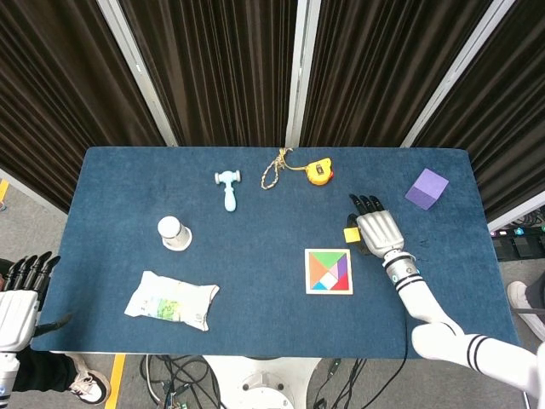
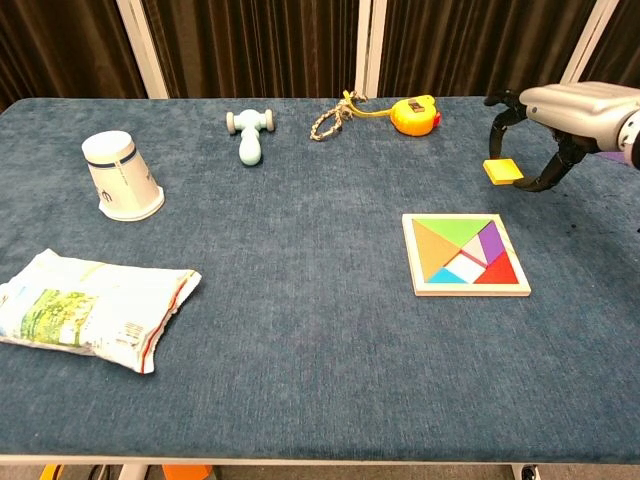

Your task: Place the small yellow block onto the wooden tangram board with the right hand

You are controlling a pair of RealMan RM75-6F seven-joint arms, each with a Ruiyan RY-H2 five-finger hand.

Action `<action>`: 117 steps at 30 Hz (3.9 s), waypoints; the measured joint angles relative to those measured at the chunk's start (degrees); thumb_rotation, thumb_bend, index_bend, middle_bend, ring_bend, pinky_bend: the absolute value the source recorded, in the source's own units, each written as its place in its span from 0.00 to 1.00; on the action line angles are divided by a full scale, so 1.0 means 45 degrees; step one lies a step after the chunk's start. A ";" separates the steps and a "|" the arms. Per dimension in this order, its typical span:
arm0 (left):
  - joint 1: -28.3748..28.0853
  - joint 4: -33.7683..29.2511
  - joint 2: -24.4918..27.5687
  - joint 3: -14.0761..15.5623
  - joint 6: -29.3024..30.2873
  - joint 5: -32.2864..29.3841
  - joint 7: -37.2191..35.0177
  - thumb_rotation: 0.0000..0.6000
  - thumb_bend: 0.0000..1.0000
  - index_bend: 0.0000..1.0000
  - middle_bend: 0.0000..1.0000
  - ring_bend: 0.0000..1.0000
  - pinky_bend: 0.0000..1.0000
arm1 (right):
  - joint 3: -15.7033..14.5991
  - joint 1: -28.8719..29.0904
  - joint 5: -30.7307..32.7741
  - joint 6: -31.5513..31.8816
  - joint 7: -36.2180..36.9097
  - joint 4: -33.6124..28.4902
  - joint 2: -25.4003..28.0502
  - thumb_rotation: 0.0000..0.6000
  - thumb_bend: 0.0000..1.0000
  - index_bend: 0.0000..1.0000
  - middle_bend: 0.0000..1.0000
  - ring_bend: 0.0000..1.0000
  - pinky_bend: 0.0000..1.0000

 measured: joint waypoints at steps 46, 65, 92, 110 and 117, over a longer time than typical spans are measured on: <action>0.0047 0.0260 -0.0064 0.0032 -0.0023 -0.0085 -0.0284 1.00 0.00 0.10 0.04 0.00 0.05 | -0.2470 0.0794 -0.6399 -0.0872 0.3418 0.0041 0.0643 1.00 0.26 0.48 0.00 0.00 0.00; 0.0076 0.0235 0.0008 0.0018 0.0009 -0.0103 -0.0363 1.00 0.00 0.10 0.04 0.00 0.05 | -0.2447 0.0957 -0.6035 -0.1212 0.3231 0.0123 0.0560 1.00 0.26 0.34 0.00 0.00 0.00; 0.0028 0.0208 -0.0045 0.0021 -0.0063 -0.0060 -0.0269 1.00 0.00 0.10 0.04 0.00 0.05 | -0.2666 0.0139 -0.6198 0.0275 0.4525 -0.1682 0.2392 0.73 0.85 0.05 0.00 0.00 0.00; 0.0017 0.0224 -0.0090 0.0041 -0.0132 -0.0112 -0.0240 1.00 0.00 0.10 0.04 0.00 0.05 | -0.3045 -0.0077 -0.6118 -0.0440 0.4951 -0.1478 0.2005 0.64 1.00 0.14 0.00 0.00 0.00; 0.0032 0.0291 -0.0100 0.0043 -0.0101 -0.0103 -0.0330 1.00 0.00 0.10 0.04 0.00 0.05 | -0.3049 -0.0051 -0.5999 -0.0717 0.4686 -0.1444 0.1865 0.63 1.00 0.20 0.00 0.00 0.00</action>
